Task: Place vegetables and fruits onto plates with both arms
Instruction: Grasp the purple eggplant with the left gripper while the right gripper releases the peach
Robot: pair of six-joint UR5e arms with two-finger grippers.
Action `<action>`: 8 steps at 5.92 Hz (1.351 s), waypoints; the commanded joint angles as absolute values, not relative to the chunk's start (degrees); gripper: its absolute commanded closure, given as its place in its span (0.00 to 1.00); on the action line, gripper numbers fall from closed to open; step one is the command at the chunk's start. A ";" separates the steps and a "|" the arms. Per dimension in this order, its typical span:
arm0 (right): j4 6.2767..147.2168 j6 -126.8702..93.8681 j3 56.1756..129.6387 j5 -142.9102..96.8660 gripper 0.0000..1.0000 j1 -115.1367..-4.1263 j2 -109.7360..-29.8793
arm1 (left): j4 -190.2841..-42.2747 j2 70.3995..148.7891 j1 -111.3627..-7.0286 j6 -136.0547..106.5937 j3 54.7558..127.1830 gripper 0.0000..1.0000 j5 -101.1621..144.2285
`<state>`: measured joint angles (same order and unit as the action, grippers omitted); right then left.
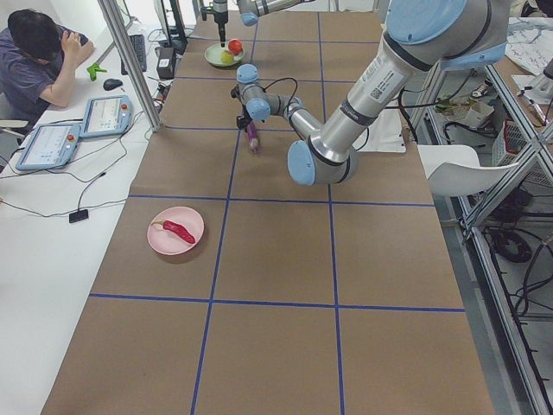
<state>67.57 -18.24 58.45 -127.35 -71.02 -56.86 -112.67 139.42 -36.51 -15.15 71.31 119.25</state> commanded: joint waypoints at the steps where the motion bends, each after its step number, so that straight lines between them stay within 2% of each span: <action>1: 67.59 -18.19 58.45 -127.35 0.00 -71.02 -56.87 | -112.94 139.40 -36.13 -14.94 70.40 0.01 115.78; 2: 67.59 -18.28 58.45 -127.35 0.00 -71.02 -56.87 | -112.94 139.48 -35.69 -15.03 69.70 0.02 115.06; 5: 67.50 -18.28 58.45 -127.35 0.00 -71.02 -56.95 | -113.03 138.09 -35.33 -15.12 69.96 0.13 115.05; 7: 67.50 -18.19 58.62 -127.35 0.00 -71.02 -57.04 | -113.03 137.37 -35.33 -15.12 70.05 0.17 115.05; 8: 67.50 -18.19 58.62 -127.35 0.00 -71.02 -57.04 | -113.03 137.46 -35.42 -15.20 70.40 0.55 114.96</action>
<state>67.50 -18.21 58.59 -127.37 -71.02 -57.01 -113.04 137.47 -35.35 -15.15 70.17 115.02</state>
